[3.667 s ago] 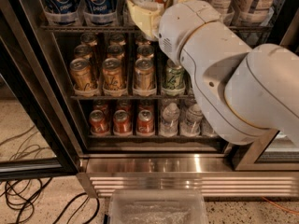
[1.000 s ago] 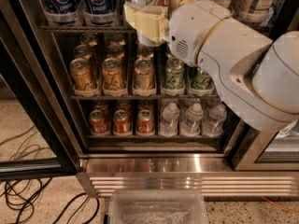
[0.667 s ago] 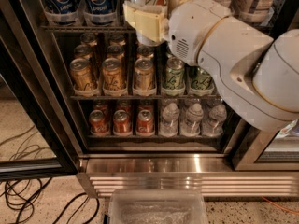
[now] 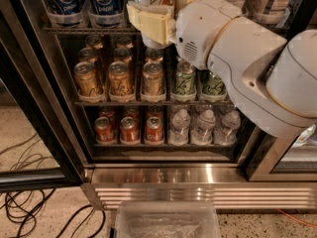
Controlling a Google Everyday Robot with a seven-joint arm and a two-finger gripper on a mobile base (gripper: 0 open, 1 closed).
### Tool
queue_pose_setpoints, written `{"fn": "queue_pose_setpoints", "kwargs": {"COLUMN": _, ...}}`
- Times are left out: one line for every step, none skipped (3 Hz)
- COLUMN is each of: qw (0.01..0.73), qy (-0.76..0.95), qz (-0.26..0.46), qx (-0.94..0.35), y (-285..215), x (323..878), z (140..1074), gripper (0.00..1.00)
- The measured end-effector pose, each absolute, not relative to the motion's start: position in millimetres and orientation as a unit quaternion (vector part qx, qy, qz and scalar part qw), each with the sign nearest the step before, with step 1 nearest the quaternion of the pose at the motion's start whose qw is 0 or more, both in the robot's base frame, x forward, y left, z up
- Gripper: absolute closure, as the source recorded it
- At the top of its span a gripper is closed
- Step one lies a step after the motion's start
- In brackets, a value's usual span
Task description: Pick 7up can from top shelf of fridge
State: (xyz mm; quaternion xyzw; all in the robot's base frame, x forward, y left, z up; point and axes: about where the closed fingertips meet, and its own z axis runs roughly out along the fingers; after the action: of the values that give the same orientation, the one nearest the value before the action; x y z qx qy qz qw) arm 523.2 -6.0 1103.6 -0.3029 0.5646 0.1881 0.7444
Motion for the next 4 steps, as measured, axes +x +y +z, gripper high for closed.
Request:
{"fn": "queue_pose_setpoints", "kwargs": {"qw": 0.733, "qy": 0.574, "qz": 0.198, "qx": -0.306, "y": -9.7, "x": 505.7, "z": 1101.3, "gripper": 1.0}}
{"fn": "queue_pose_setpoints", "kwargs": {"qw": 0.71, "qy": 0.598, "qz": 0.213, "qx": -0.305, "y": 13.0, "x": 470.8, "z": 1083.4, "gripper": 1.0}}
{"fn": "queue_pose_setpoints", "kwargs": {"qw": 0.71, "qy": 0.598, "qz": 0.213, "qx": -0.305, "y": 13.0, "x": 470.8, "z": 1083.4, "gripper": 1.0}}
{"fn": "queue_pose_setpoints", "kwargs": {"qw": 0.694, "qy": 0.601, "qz": 0.234, "qx": -0.32, "y": 16.0, "x": 476.0, "z": 1077.4, "gripper": 1.0}}
